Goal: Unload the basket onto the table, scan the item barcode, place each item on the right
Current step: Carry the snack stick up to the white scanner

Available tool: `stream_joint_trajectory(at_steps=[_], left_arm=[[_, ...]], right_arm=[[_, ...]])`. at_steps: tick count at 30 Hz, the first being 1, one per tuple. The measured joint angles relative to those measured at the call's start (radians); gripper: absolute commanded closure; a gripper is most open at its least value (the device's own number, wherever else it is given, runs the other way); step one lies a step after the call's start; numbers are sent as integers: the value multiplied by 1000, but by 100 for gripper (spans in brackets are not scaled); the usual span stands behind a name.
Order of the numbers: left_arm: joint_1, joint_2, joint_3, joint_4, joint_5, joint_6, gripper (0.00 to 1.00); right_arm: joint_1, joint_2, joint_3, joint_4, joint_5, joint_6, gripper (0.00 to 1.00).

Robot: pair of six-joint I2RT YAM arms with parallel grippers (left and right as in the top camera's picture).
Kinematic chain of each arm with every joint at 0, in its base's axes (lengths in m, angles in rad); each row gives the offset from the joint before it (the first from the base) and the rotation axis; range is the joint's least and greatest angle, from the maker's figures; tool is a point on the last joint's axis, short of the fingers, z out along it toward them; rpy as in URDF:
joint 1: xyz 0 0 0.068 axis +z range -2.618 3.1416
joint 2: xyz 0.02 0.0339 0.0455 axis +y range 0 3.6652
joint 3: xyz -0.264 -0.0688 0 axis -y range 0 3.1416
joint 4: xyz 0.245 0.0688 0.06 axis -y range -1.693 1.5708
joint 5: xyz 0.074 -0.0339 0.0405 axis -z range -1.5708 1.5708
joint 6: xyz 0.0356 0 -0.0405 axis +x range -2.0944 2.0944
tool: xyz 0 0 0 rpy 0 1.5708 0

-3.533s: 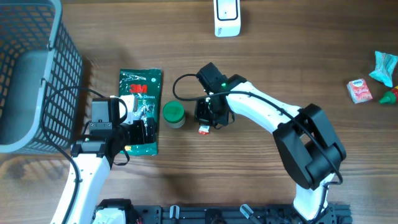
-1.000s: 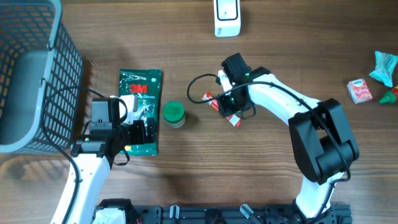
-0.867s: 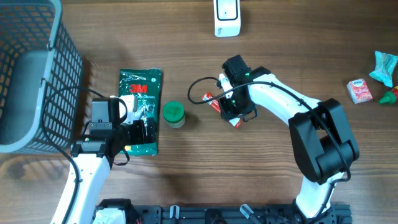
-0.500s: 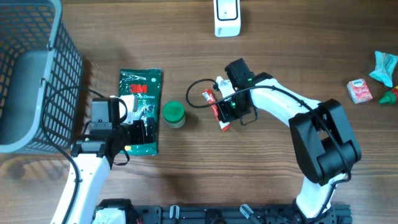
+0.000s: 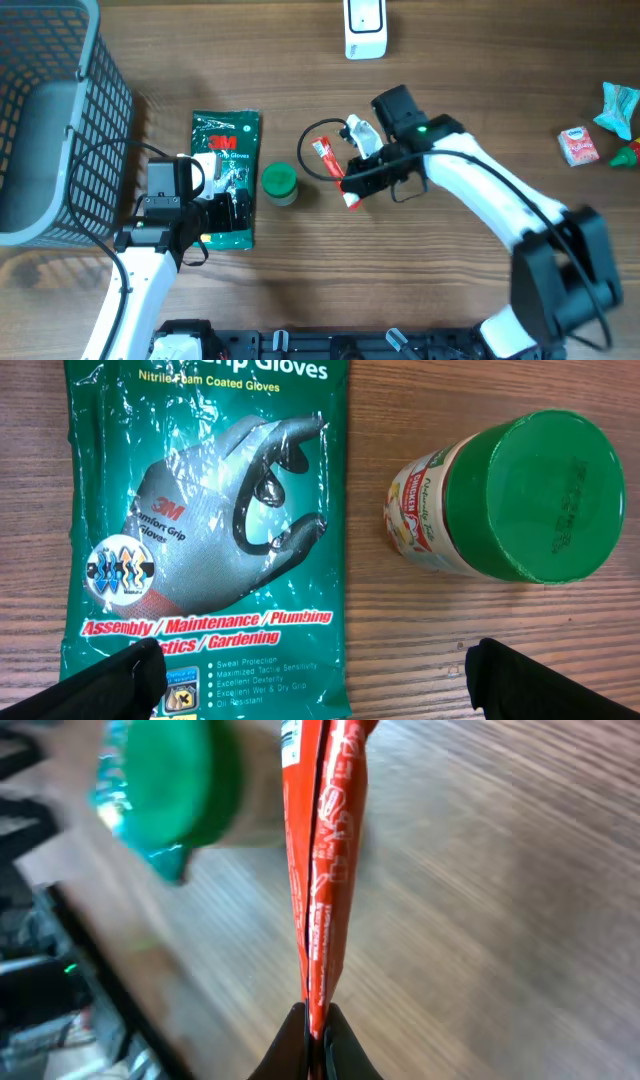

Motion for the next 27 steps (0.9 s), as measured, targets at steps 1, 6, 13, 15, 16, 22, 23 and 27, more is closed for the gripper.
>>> stream_joint_trajectory(at_steps=[1,6,13,15,16,22,23,27], left_arm=[[0,0,0,0,0,0,0],[0,0,0,0,0,0,0],[0,0,0,0,0,0,0],[0,0,0,0,0,0,0],[0,0,0,0,0,0,0],[0,0,0,0,0,0,0],[0,0,0,0,0,0,0],[0,0,0,0,0,0,0]], right_arm=[[0,-36,0,-27,-8,-14,95],[0,-169,2,-143,-35,-80,95],[0,-407,2,-191,-99,-153,95],[0,-467,2,-196,-125,-183,96],[0,-486,2,-197,-138,-200,96],[0,-531,2,-216,-185,-265,96],[0,-531,2,-218,-186,-282,96],[1,-531,2,-170,-135,-336,96]])
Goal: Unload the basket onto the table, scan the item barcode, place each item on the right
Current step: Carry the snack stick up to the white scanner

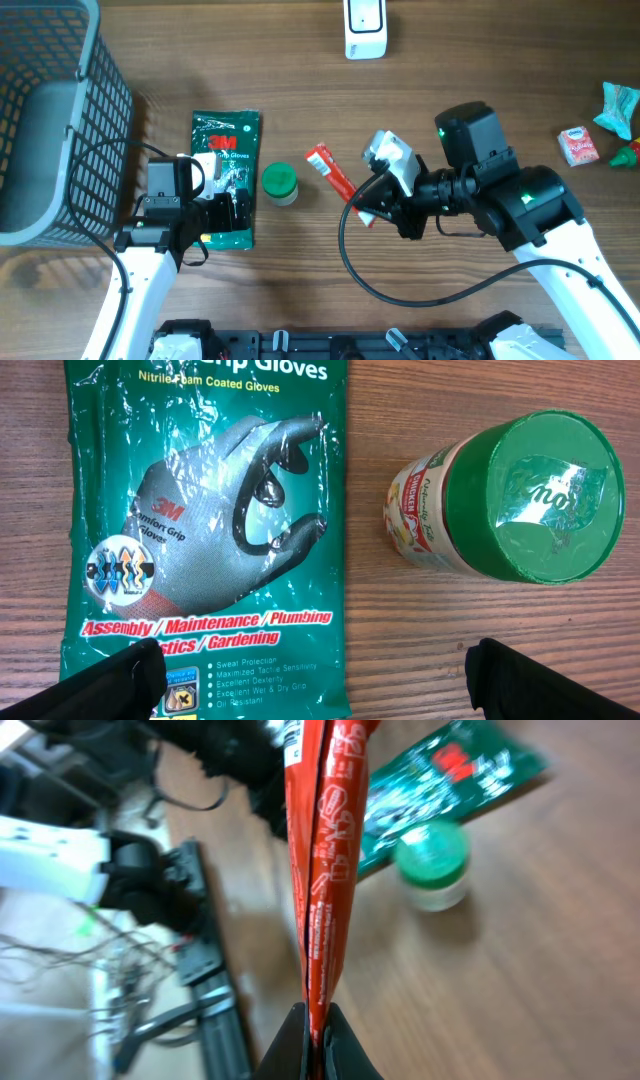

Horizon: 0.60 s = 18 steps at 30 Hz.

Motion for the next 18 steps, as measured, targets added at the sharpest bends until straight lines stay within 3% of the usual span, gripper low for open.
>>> stream_joint_trajectory(at_steps=[9,18], left_arm=[[0,0,0,0,0,0,0],[0,2,0,1,0,0,0]], right_arm=[[1,171,0,348,488,-52,96],[0,496,5,904,917,-153,96]])
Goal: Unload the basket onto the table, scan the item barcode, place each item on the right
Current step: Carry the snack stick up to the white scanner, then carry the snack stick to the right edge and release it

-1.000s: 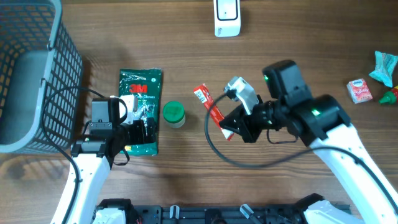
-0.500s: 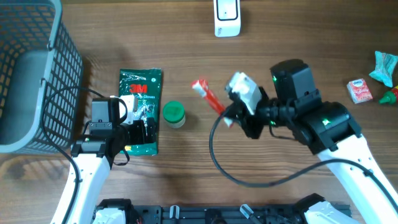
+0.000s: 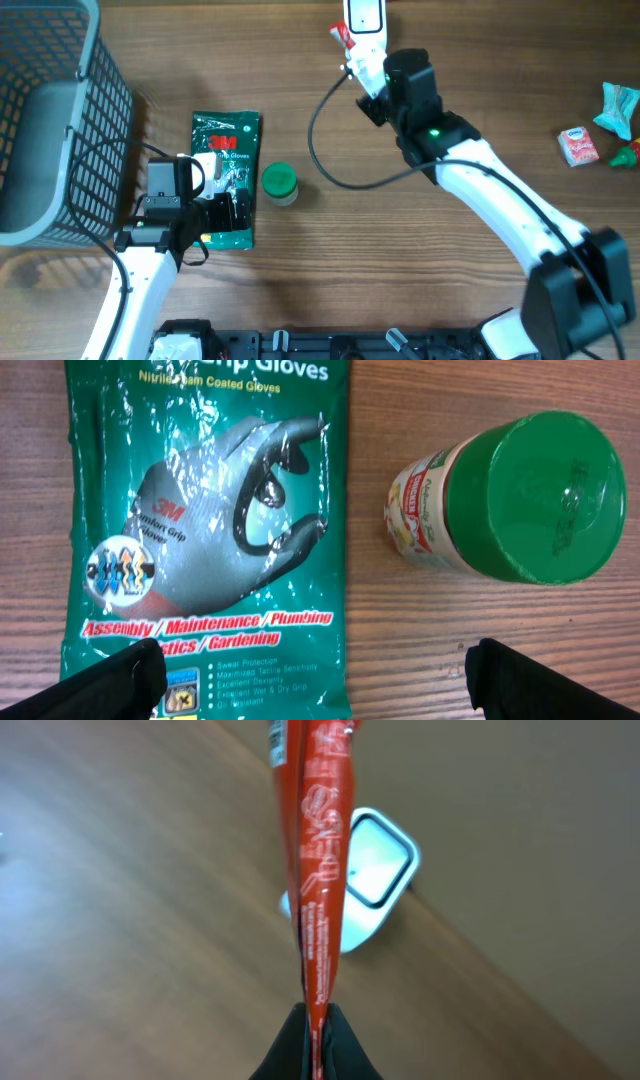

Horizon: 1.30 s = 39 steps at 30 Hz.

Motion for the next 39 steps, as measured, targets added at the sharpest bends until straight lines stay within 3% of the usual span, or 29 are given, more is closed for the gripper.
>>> stream_joint_trajectory(at_steps=[8,14,24,34,39], left_arm=[[0,0,0,-1,0,0,0],[0,0,0,0,0,0,0],[0,0,0,-1,0,0,0],[0,0,0,-1,0,0,0],[0,0,0,-1,0,0,0]], right_arm=[[-107,263,1,423,97,-93,96],[-169,405,17,575,73,-191,96],[-167,657,329,509,55,-310,96],[-167,664,338,539,104,-391,96],[-167,664,339,536,237,-404,96]])
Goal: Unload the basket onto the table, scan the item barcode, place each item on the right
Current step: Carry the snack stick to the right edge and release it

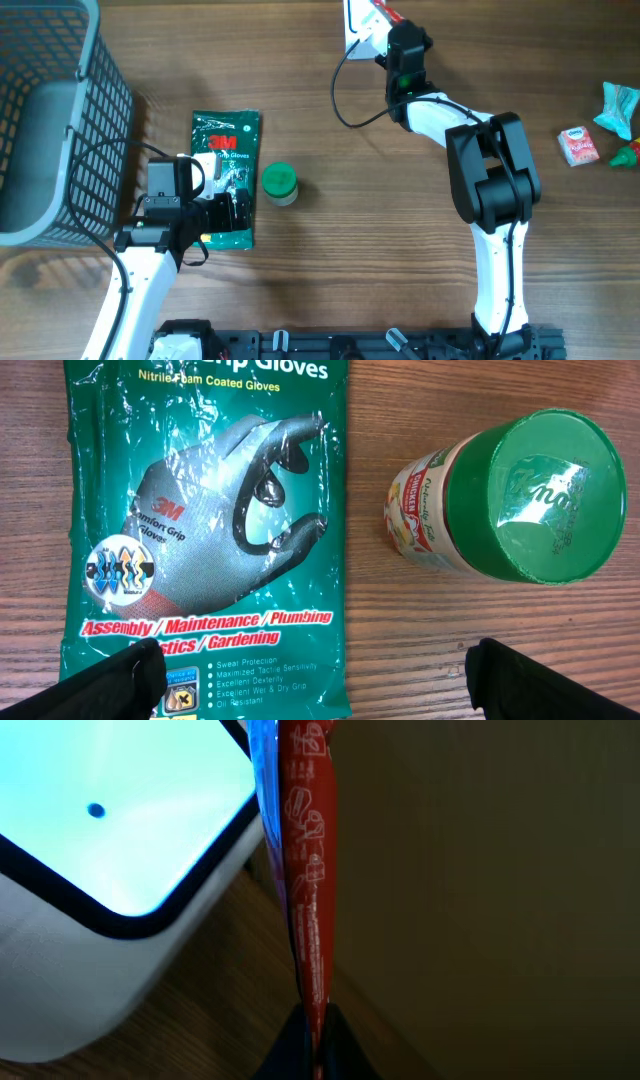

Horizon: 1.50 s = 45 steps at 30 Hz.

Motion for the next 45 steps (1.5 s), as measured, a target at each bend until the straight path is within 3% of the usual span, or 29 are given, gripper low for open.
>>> stream_joint_trajectory(at_steps=[7,17,21,23,24,29,34,36,42,45], left_arm=[[0,0,0,0,0,0,0],[0,0,0,0,0,0,0],[0,0,0,0,0,0,0],[0,0,0,0,0,0,0],[0,0,0,0,0,0,0],[0,0,0,0,0,0,0],[0,0,0,1,0,0,0],[0,0,0,0,0,0,0],[0,0,0,0,0,0,0],[0,0,0,0,0,0,0]], right_arm=[[-117,-39,5,-235,119,115,96],[-568,-90,15,-579,73,440,93],[-652,-90,15,-628,47,563,49],[-674,-90,15,-661,24,633,13],[-674,-91,15,-675,9,676,2],[-637,-226,14,-742,-124,848,0],[-612,-563,19,-826,-511,1022,0],[-603,-657,23,-897,-675,1167,0],[-529,-676,27,-1182,-1012,1571,0],[-435,-670,23,-1321,-1108,1699,0]])
